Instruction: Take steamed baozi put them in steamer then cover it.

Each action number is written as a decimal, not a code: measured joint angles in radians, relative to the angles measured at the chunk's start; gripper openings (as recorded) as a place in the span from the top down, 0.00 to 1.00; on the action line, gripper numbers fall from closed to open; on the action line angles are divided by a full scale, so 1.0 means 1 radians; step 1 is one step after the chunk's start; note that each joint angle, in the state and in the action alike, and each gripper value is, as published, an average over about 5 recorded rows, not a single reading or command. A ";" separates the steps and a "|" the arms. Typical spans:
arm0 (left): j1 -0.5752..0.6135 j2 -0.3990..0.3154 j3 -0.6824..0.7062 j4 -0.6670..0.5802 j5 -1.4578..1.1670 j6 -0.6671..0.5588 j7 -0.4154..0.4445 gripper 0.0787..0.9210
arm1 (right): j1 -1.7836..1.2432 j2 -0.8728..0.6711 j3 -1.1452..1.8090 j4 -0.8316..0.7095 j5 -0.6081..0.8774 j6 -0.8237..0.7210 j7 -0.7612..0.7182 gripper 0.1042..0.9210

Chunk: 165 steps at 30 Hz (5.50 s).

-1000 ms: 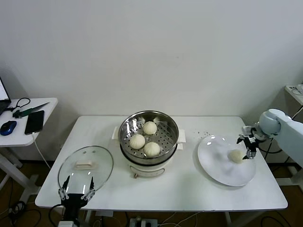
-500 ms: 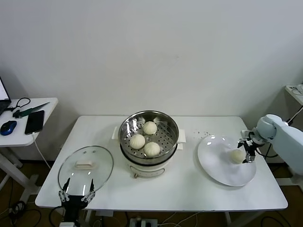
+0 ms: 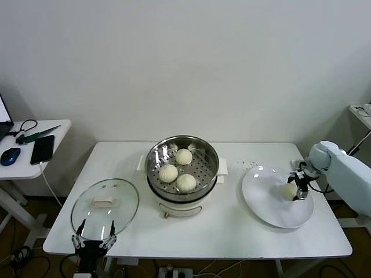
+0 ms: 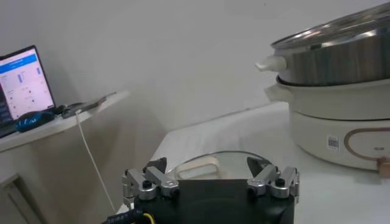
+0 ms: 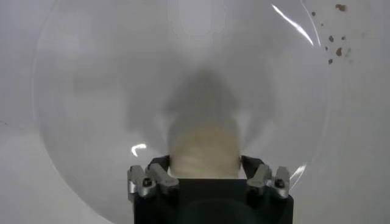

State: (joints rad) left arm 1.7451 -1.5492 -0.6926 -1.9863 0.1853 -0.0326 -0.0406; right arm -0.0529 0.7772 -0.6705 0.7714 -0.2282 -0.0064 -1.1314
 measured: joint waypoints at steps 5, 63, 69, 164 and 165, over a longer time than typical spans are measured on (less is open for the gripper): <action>0.001 0.000 0.000 -0.001 0.000 0.000 0.000 0.12 | 0.011 -0.004 -0.011 0.000 0.015 -0.007 -0.001 0.27; -0.029 0.066 0.059 -0.017 -0.059 -0.008 0.039 0.12 | 0.789 0.538 -1.044 0.308 1.065 -0.352 0.225 0.28; -0.030 0.065 0.059 -0.012 -0.062 -0.006 0.036 0.12 | 0.756 0.547 -1.053 0.304 1.049 -0.356 0.231 0.27; -0.172 0.080 -0.046 0.086 1.223 0.011 0.074 0.12 | -1.056 0.098 1.092 0.861 0.778 0.065 0.930 0.12; -0.185 0.082 -0.048 0.106 1.240 0.010 0.070 0.12 | -1.065 0.103 1.101 0.859 0.774 0.066 0.930 0.12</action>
State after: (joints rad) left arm 1.5601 -1.4673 -0.7402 -1.8804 1.4256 -0.0229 0.0296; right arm -1.1178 0.8798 0.4307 1.6300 0.5459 0.0598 -0.2011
